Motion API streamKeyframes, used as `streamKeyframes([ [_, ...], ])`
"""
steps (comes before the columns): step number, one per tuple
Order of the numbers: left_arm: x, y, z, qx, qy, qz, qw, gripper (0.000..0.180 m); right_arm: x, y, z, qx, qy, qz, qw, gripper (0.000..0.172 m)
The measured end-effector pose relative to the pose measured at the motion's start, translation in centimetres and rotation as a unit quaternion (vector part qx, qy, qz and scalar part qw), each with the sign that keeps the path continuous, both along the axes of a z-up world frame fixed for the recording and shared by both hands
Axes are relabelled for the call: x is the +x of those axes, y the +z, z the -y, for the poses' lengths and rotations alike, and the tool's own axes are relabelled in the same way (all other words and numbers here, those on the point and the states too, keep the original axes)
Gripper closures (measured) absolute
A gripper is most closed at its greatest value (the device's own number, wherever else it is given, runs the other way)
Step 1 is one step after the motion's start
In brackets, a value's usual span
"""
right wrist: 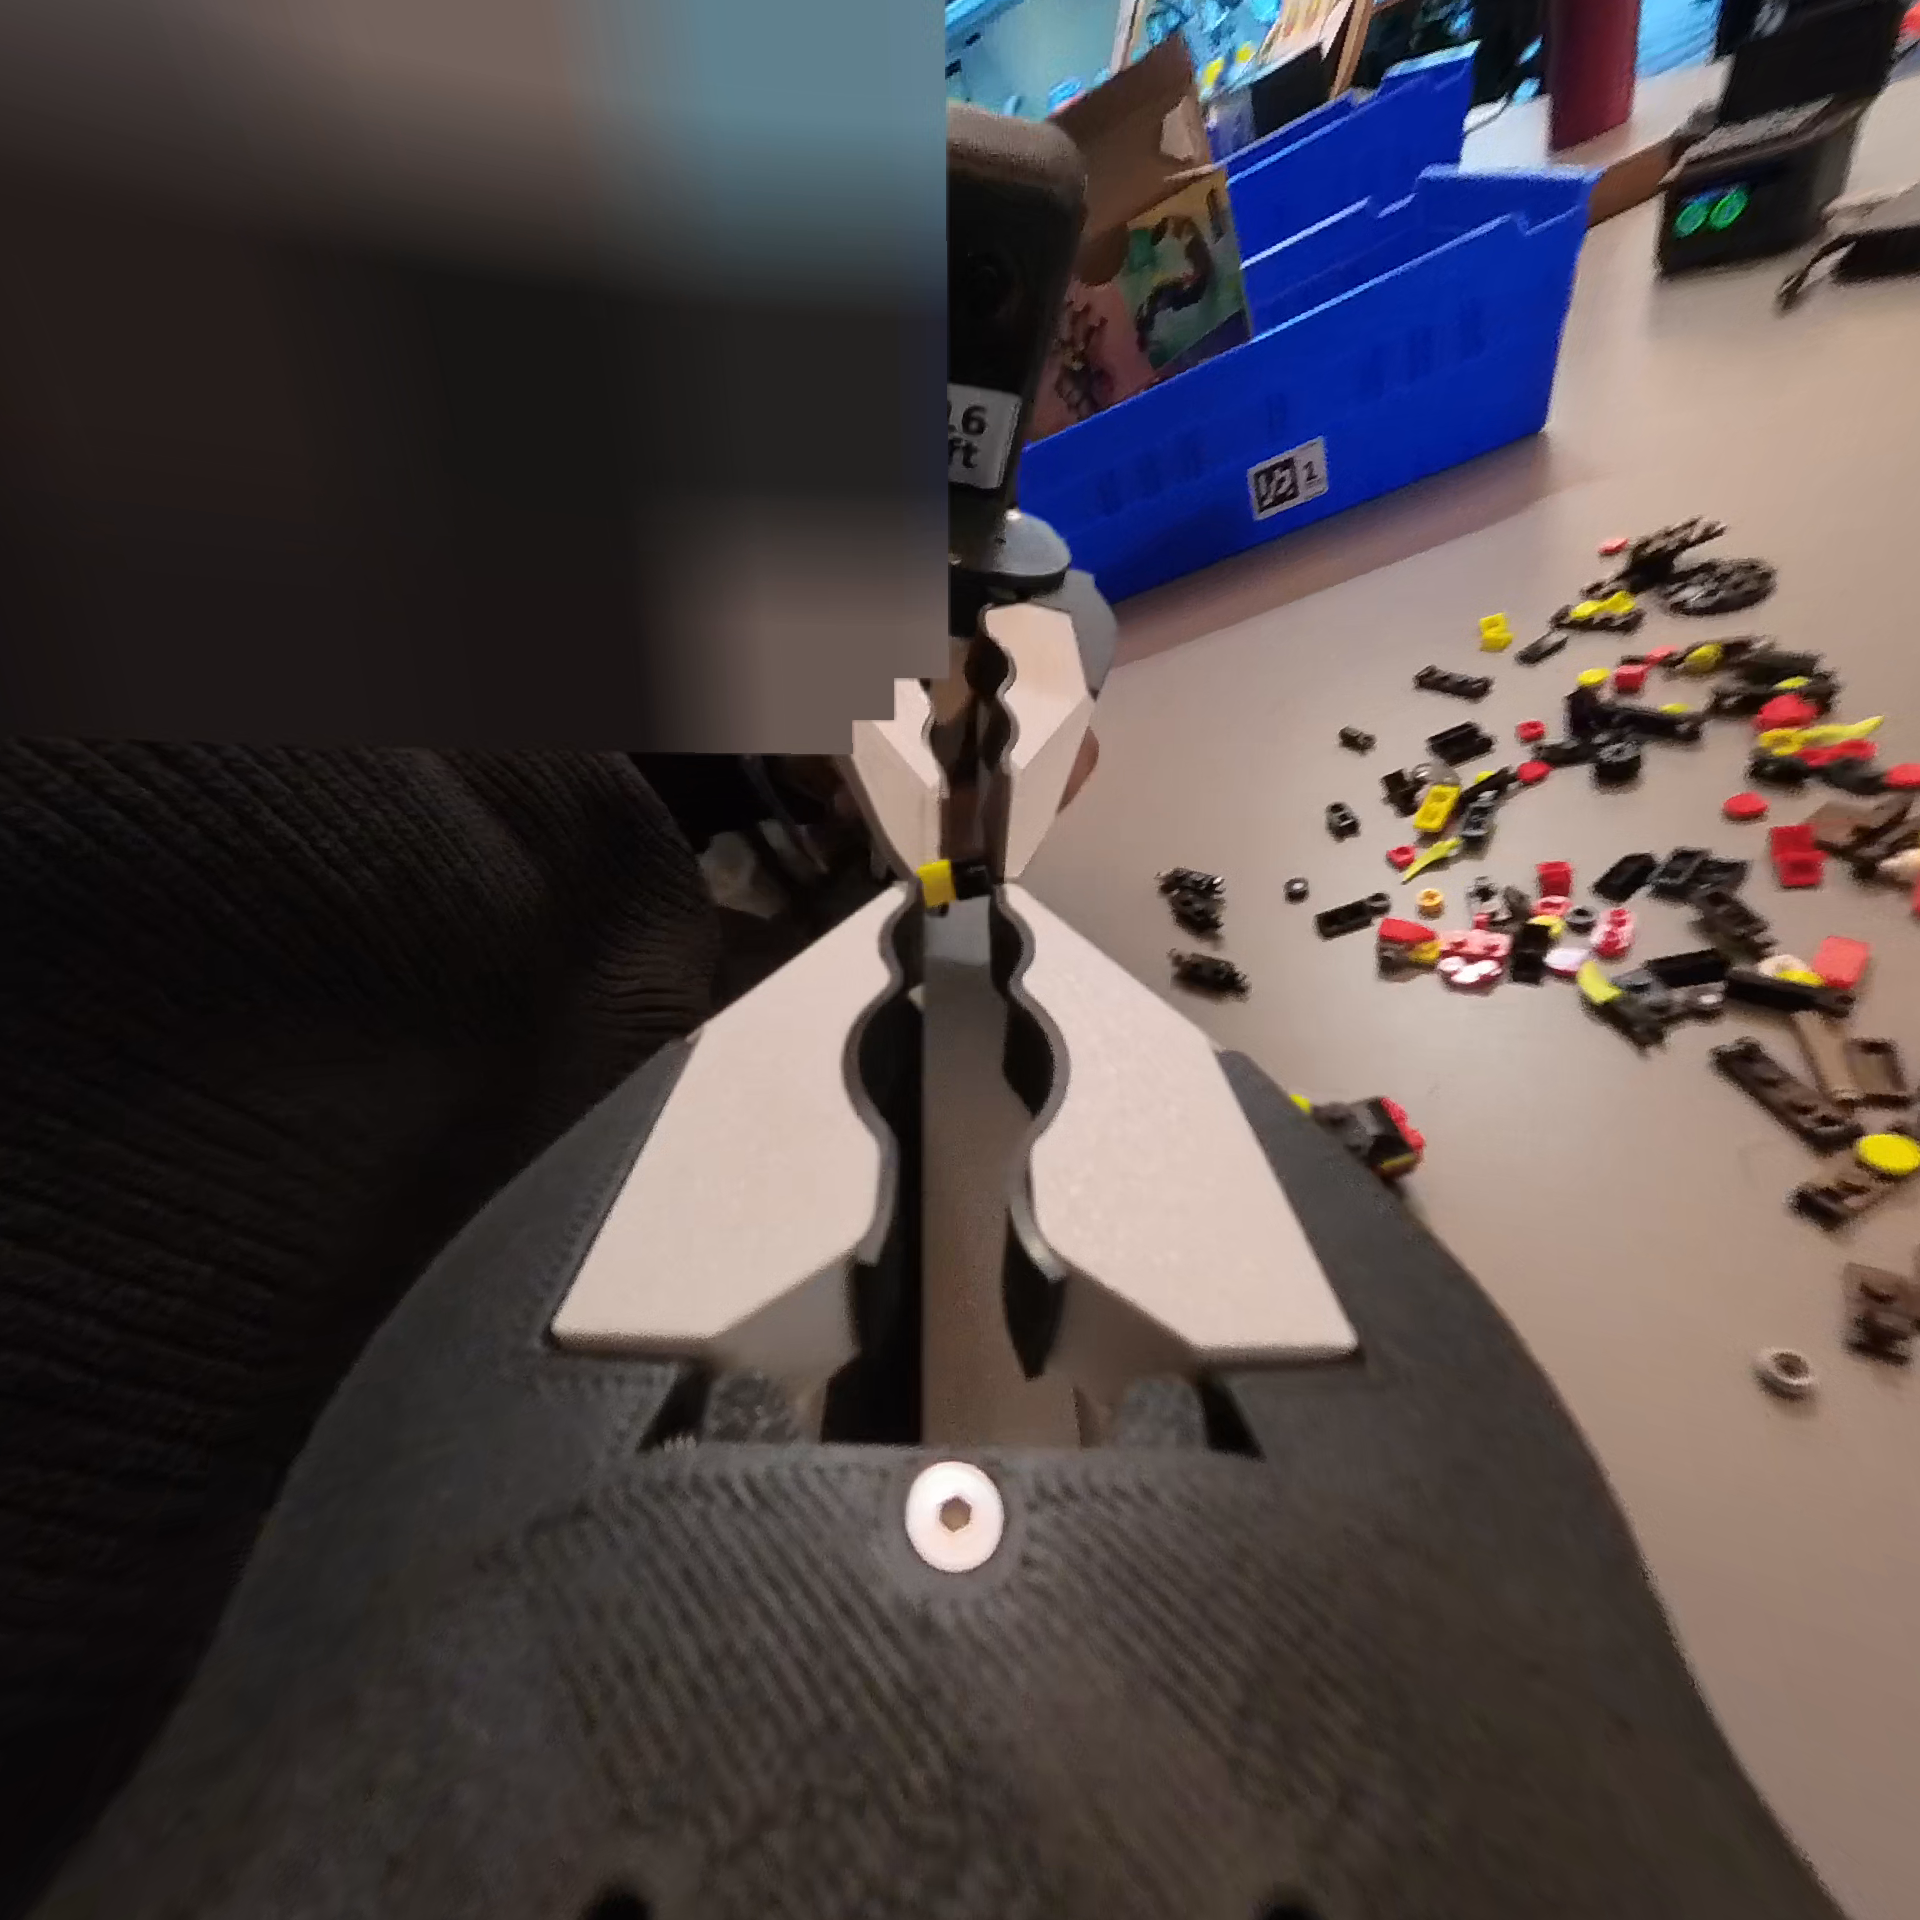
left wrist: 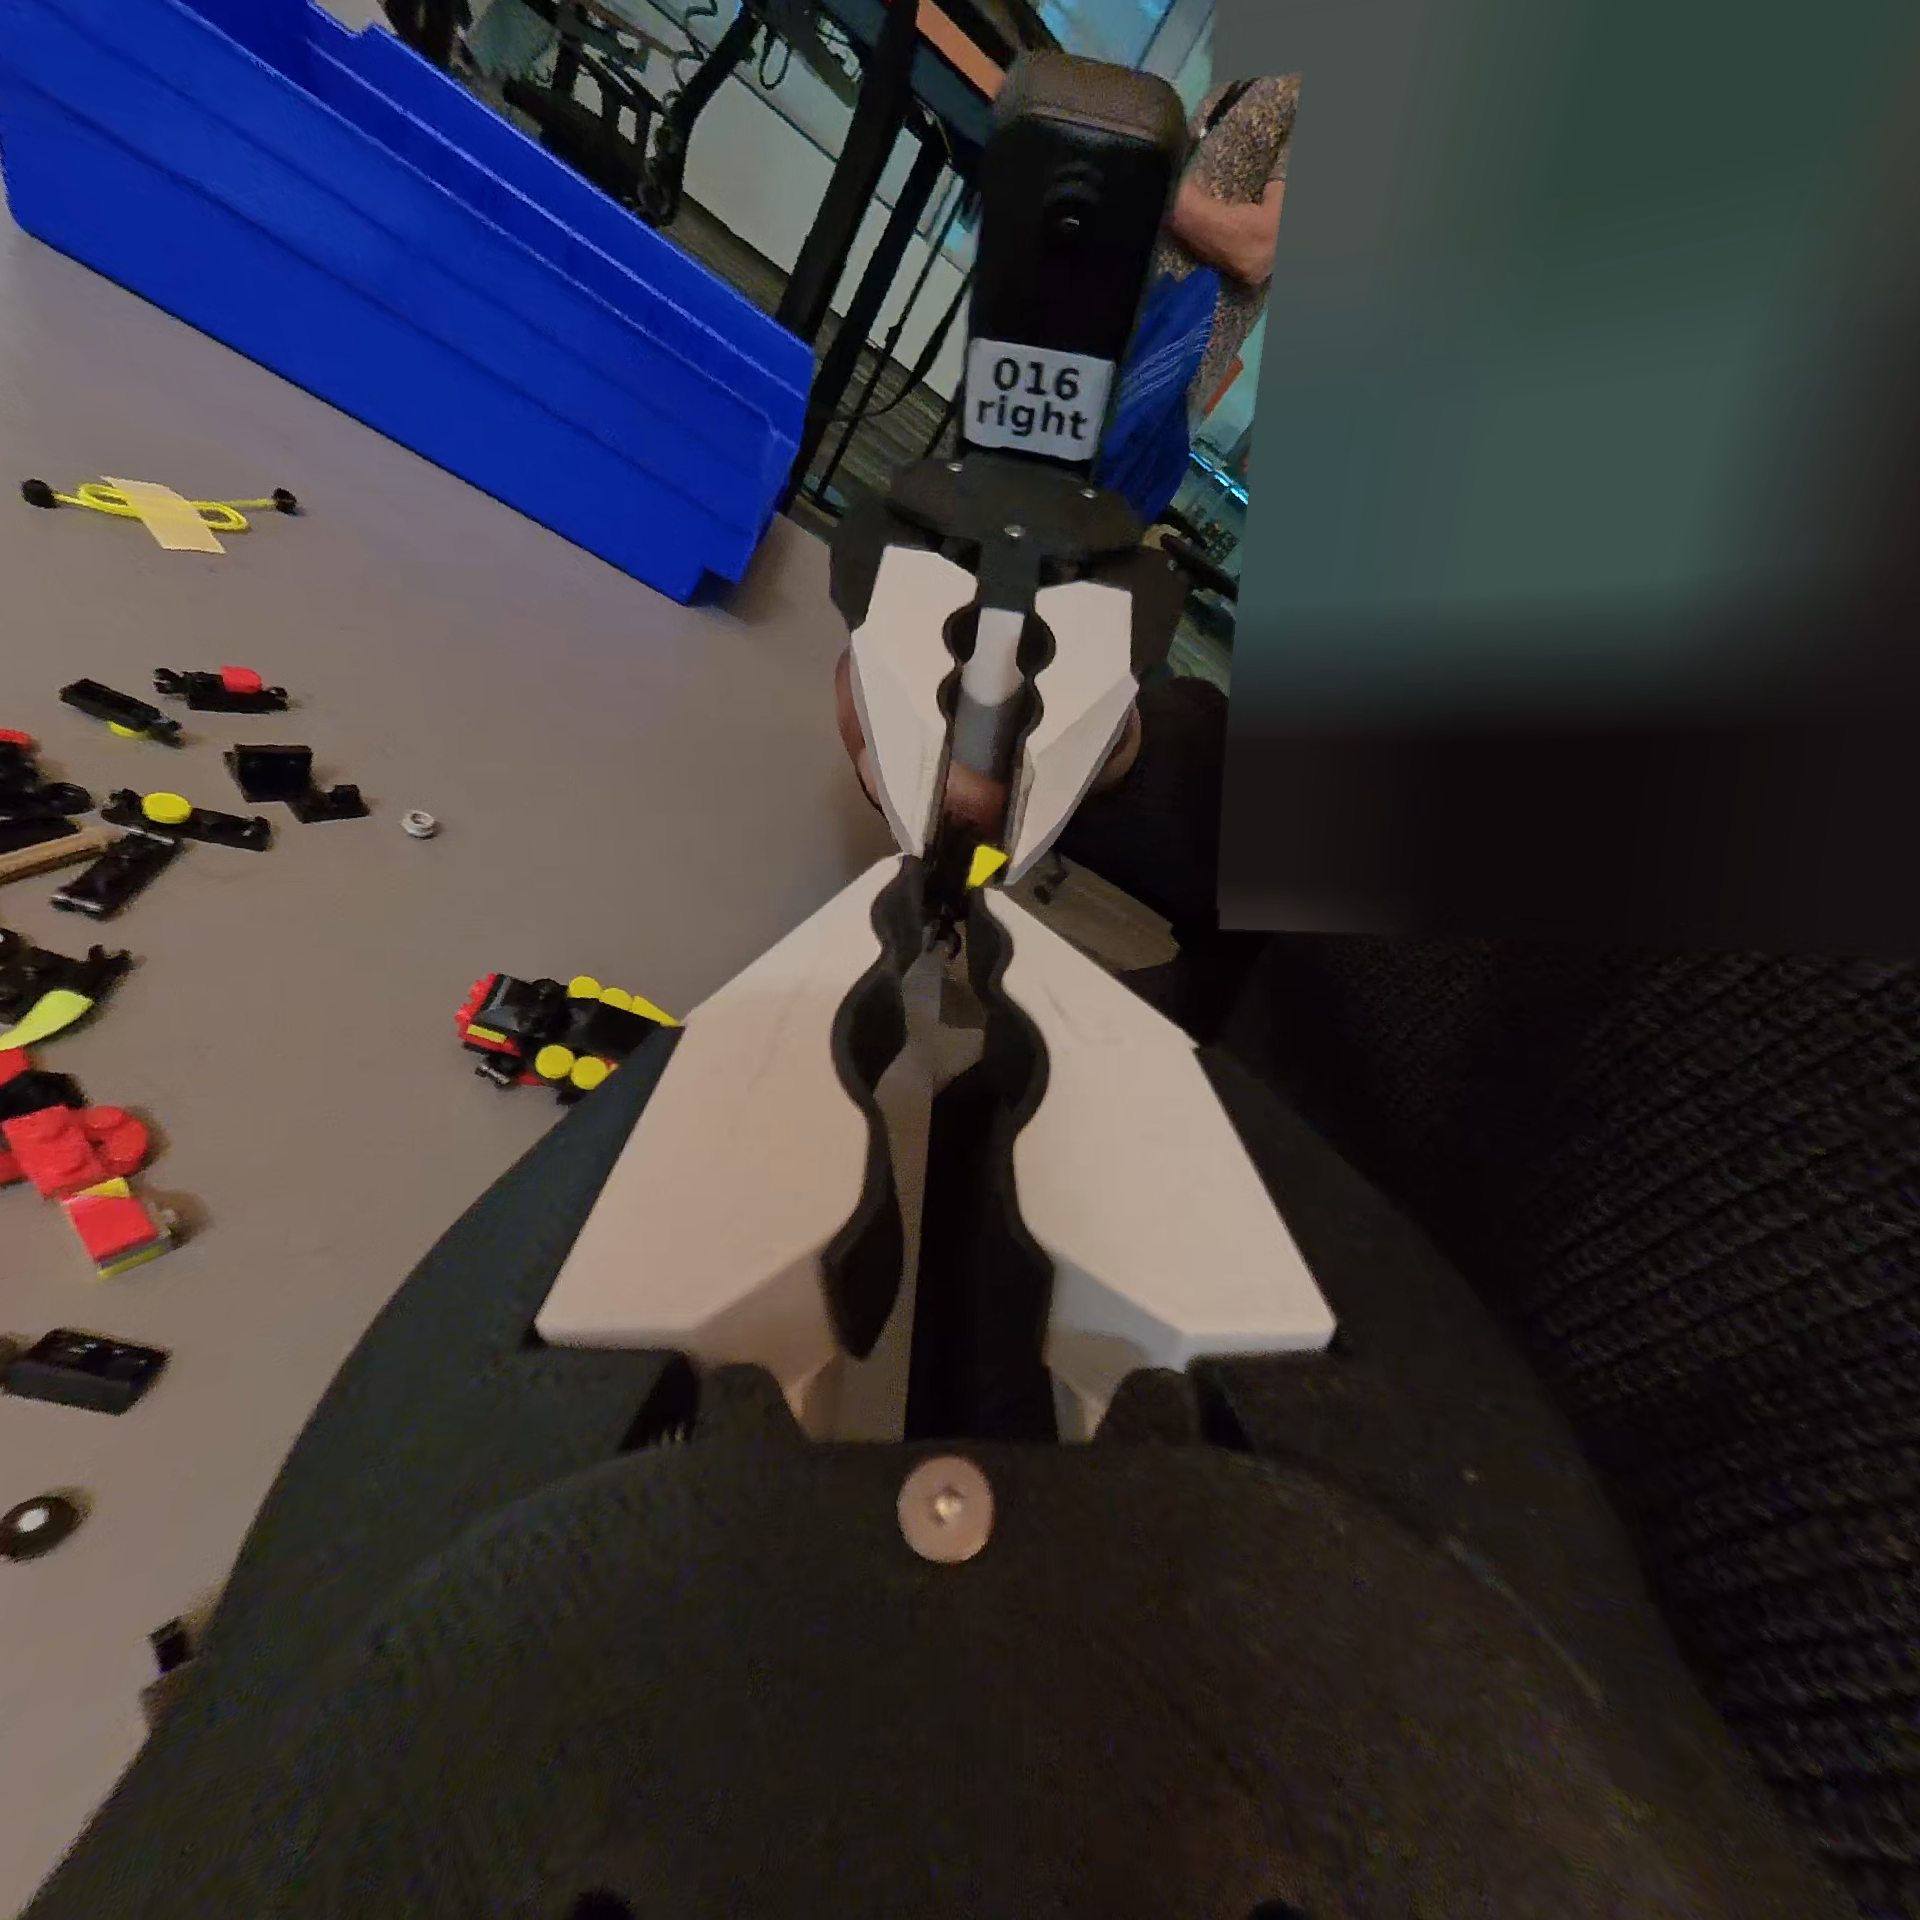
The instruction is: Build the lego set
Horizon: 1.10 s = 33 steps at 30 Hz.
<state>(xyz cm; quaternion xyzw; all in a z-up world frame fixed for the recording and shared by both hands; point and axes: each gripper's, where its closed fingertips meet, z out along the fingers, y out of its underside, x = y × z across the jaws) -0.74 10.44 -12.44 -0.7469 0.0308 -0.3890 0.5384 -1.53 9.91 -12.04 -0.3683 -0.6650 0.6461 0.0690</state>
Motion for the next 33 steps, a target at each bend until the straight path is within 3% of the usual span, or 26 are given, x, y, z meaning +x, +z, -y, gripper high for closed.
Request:
streamKeyframes([
  [4,-0.3,-0.3,-0.1,-0.004,0.013,-0.013,1.000,0.175,-0.3,-0.3,-0.2,0.083,-0.029,-0.051,0.995,0.146],
  [12,-0.1,-1.2,-0.1,-0.013,0.009,-0.050,0.999,0.176,-0.4,-1.0,-0.3,0.152,-0.041,-0.074,0.985,0.150],
  [19,0.4,-2.0,0.0,-0.020,0.002,-0.089,0.996,0.175,0.0,-1.6,0.3,0.170,-0.018,-0.068,0.983,0.159],
  [23,0.5,-1.5,0.1,-0.009,-0.002,-0.067,0.998,0.175,0.2,-1.2,0.3,0.167,-0.015,-0.072,0.983,0.160],
  [26,0.1,-0.9,0.2,-0.002,-0.001,-0.033,0.999,0.166,0.1,-0.6,-0.2,0.163,-0.027,-0.082,0.983,0.160],
  [29,-0.3,-0.7,0.2,0.000,-0.001,-0.012,1.000,0.172,0.2,-0.6,-0.3,0.142,-0.023,-0.069,0.987,0.160],
  [33,0.4,-1.0,0.3,0.000,-0.012,-0.031,0.999,0.173,0.3,-0.6,0.0,0.120,-0.012,-0.060,0.991,0.160],
])
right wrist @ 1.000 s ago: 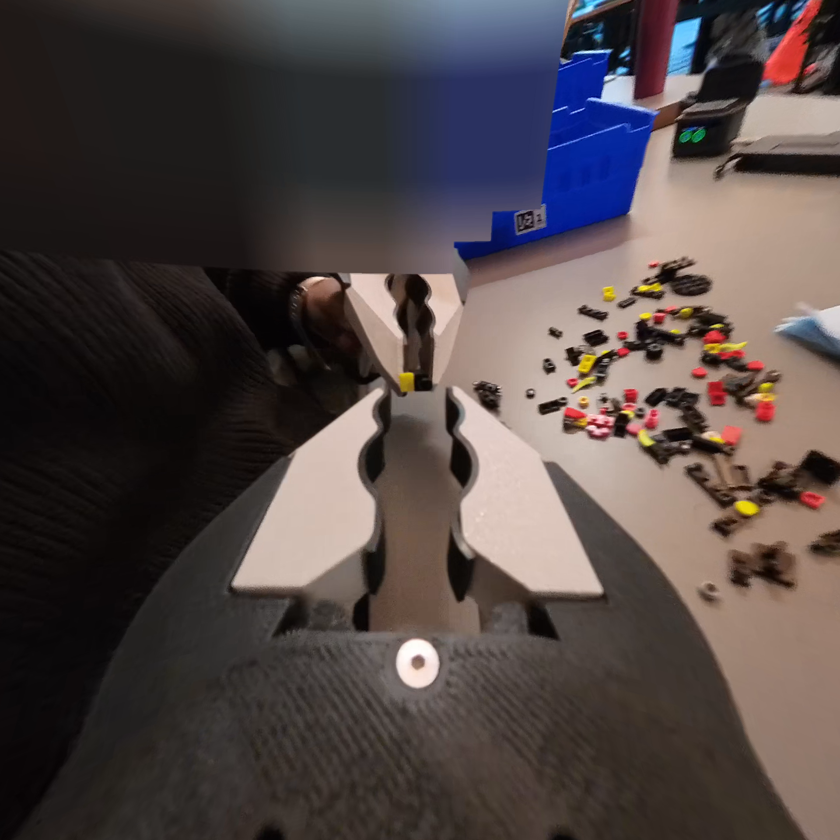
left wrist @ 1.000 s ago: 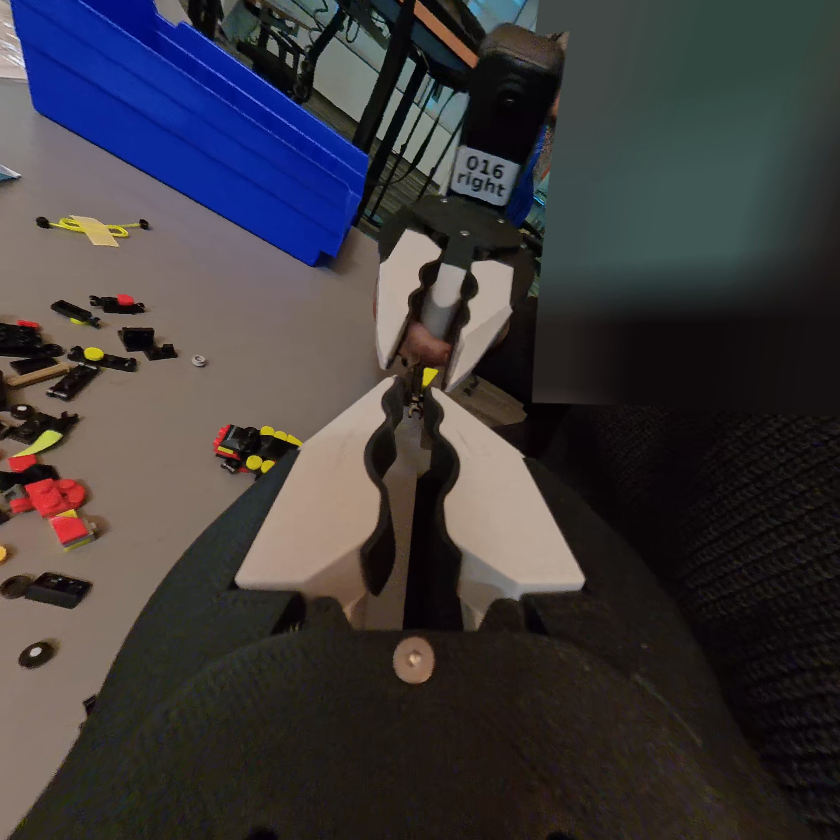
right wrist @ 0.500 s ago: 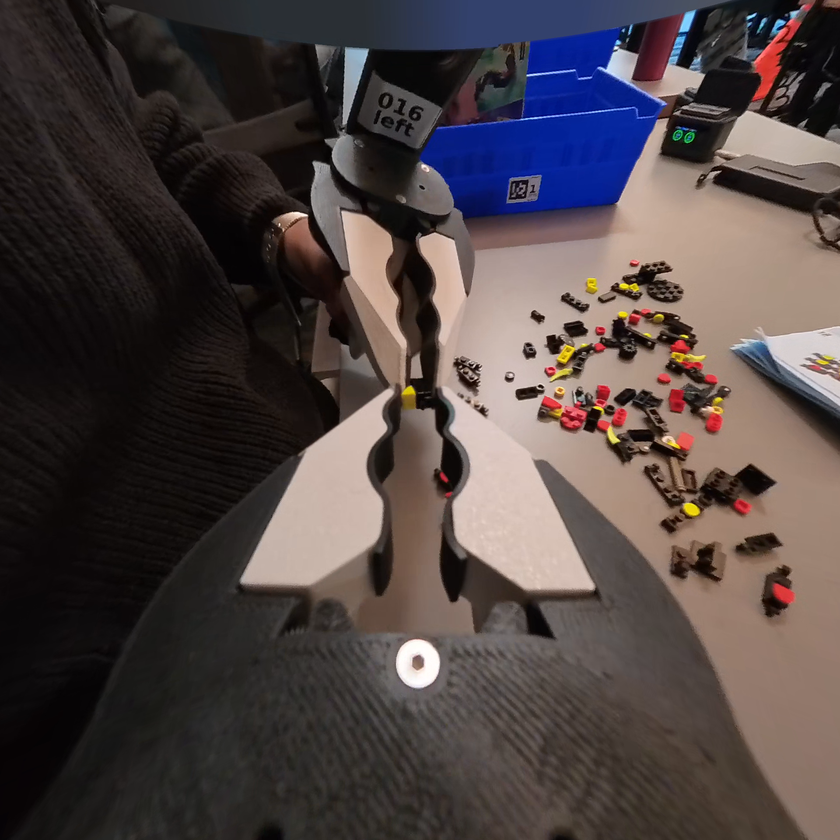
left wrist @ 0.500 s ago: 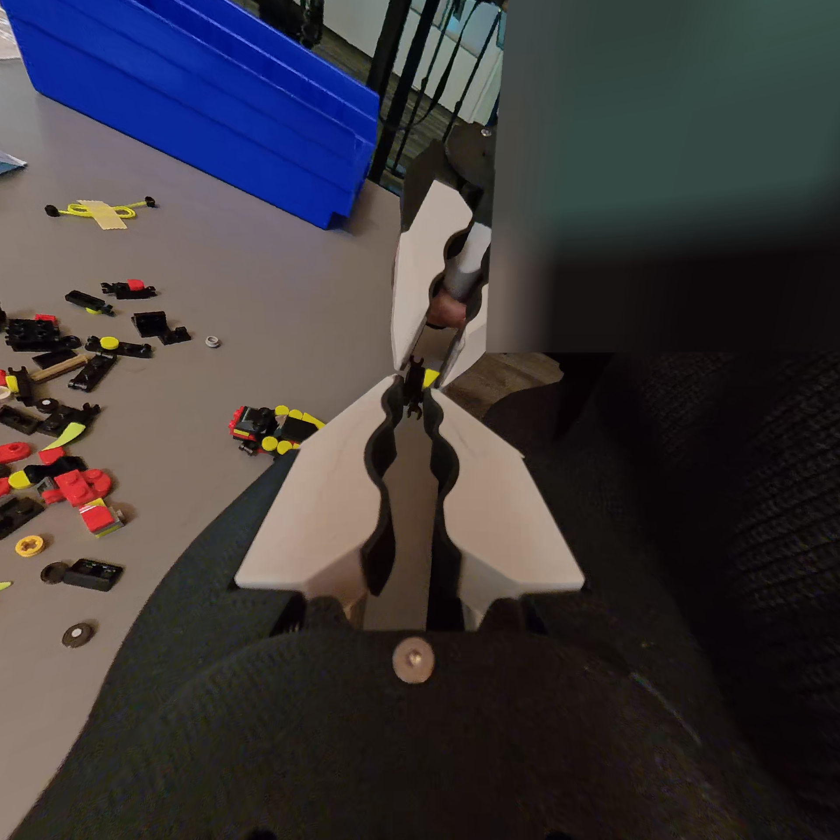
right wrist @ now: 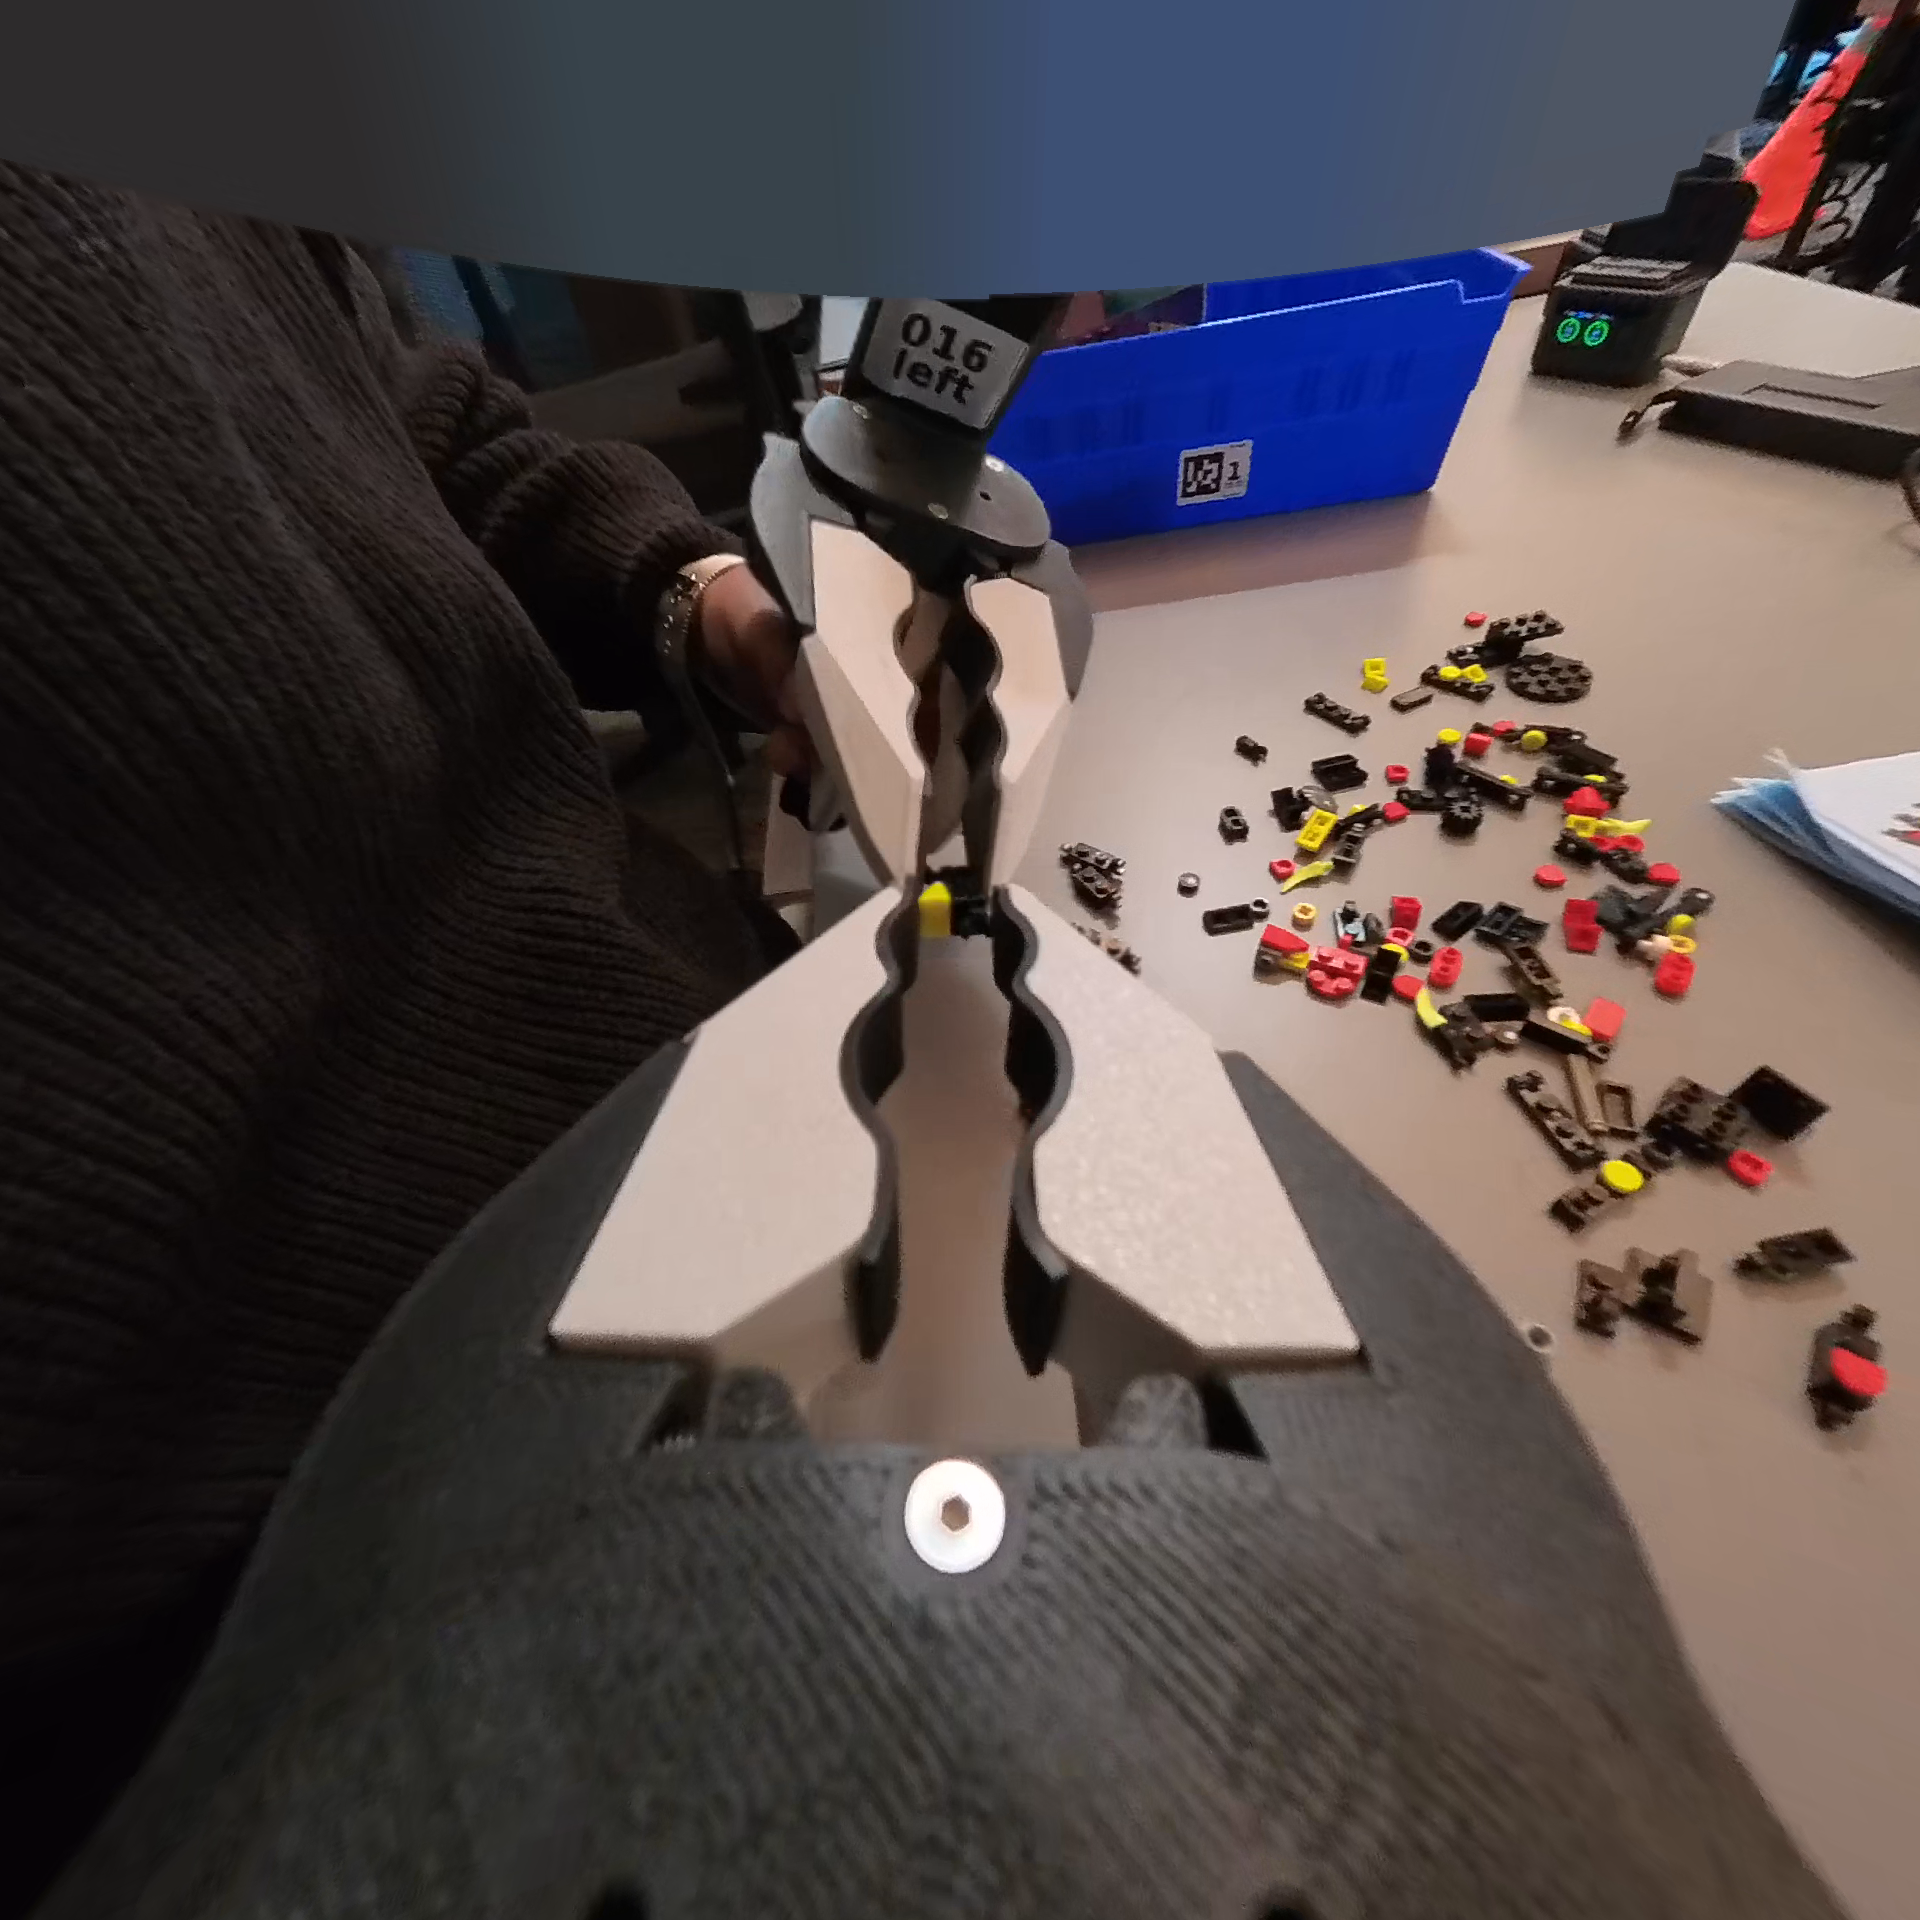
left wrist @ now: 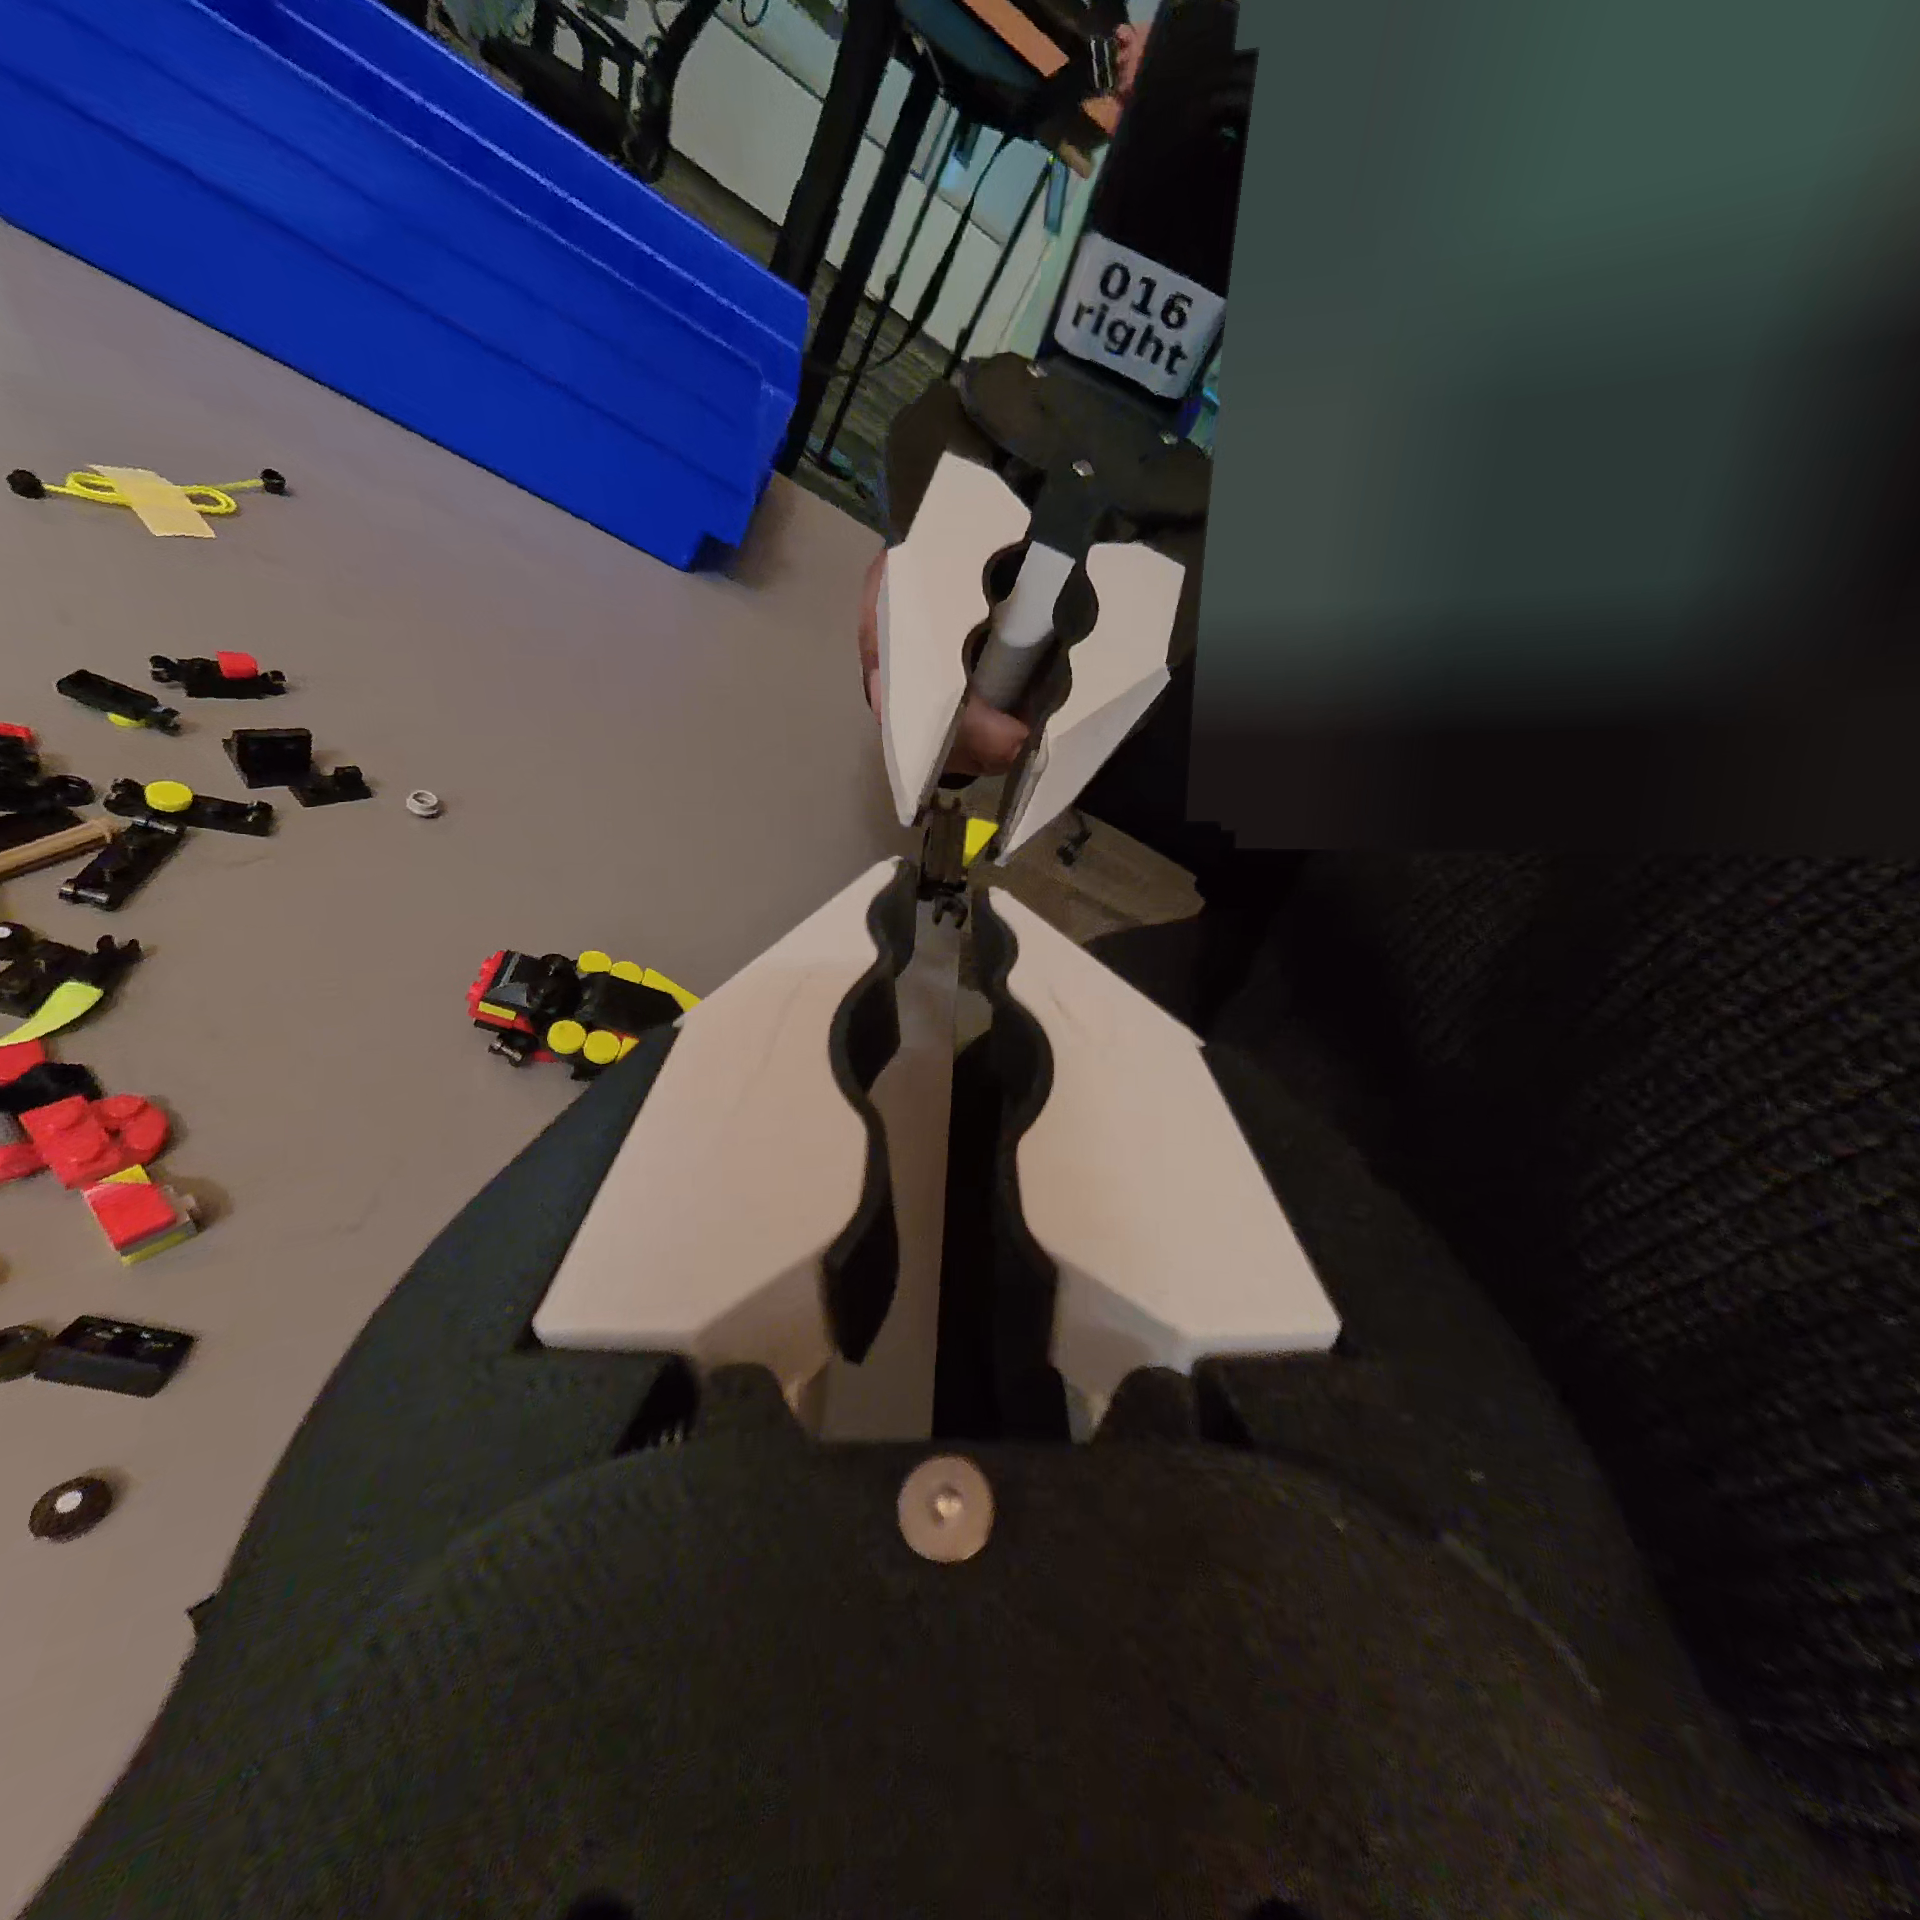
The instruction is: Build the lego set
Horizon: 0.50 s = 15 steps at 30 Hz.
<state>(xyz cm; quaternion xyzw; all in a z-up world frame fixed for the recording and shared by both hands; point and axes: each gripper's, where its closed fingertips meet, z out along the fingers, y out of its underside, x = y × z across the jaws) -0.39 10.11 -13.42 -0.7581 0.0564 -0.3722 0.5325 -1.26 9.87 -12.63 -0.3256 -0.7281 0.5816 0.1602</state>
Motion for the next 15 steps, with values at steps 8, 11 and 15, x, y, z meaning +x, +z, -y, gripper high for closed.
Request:
streamKeyframes([
  [8,0.0,0.1,0.0,0.019,0.010,-0.043,0.999,0.175,0.0,0.2,0.0,-0.027,0.004,0.007,1.000,0.160],
  [11,-0.3,0.3,-0.2,0.025,0.024,-0.060,0.998,0.175,-0.2,-0.1,0.0,-0.018,-0.003,0.008,1.000,0.159],
  [15,-0.5,0.7,-0.3,0.031,0.040,-0.059,0.997,0.175,-0.4,-0.2,-0.1,0.001,-0.013,0.000,1.000,0.160],
])
